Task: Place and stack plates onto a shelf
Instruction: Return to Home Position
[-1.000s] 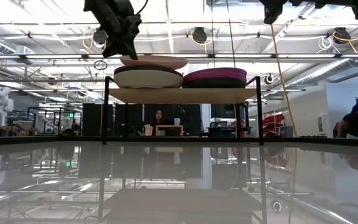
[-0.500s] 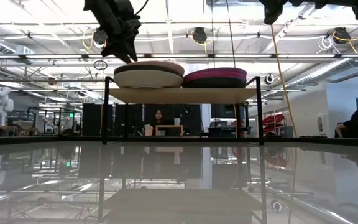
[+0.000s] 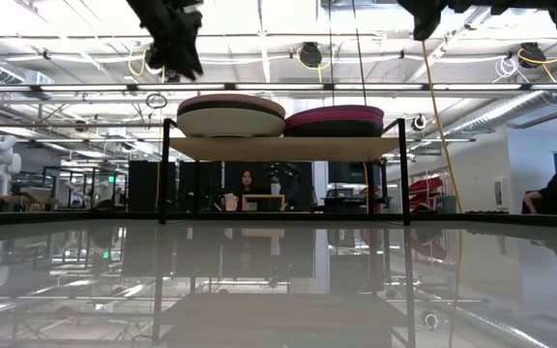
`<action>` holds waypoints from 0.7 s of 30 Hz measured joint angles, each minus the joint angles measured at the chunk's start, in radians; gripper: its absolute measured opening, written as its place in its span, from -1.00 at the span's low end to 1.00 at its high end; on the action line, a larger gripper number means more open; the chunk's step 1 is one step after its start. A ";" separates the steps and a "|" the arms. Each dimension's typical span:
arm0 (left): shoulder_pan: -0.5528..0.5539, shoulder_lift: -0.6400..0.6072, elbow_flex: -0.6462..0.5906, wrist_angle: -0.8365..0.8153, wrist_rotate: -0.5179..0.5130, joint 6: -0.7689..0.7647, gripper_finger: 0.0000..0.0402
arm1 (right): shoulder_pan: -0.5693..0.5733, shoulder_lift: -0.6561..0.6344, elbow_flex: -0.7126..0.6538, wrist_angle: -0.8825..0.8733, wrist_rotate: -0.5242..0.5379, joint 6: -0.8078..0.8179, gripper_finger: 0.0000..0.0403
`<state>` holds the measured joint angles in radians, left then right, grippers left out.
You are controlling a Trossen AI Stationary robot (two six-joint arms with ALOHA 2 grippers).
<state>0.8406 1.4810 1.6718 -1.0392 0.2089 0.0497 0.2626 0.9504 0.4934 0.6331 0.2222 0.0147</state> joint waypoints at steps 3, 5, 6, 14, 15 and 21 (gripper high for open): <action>-0.022 -0.064 0.000 0.036 0.002 0.029 -0.25 | -0.006 -0.035 0.000 -0.042 0.064 0.000 -0.18; -0.044 -0.113 0.000 0.064 0.002 0.040 -0.25 | -0.018 -0.076 0.000 -0.102 0.065 0.000 -0.18; -0.057 -0.138 0.000 0.081 0.002 0.044 -0.26 | -0.022 -0.100 0.000 -0.142 0.065 0.000 -0.18; -0.191 -0.332 0.000 0.157 0.002 0.042 -0.26 | -0.039 -0.304 0.000 -0.423 0.065 0.001 -0.18; -0.209 -0.352 0.000 0.159 0.002 0.042 -0.26 | -0.039 -0.326 0.000 -0.449 0.065 0.001 -0.18; -0.322 -0.467 -0.067 0.206 -0.002 0.043 -0.26 | -0.040 -0.437 0.000 -0.579 0.066 0.000 -0.18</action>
<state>0.5189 1.0139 1.6048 -0.8329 0.2064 0.0924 0.2226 0.5138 0.4938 0.0544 0.2878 0.0151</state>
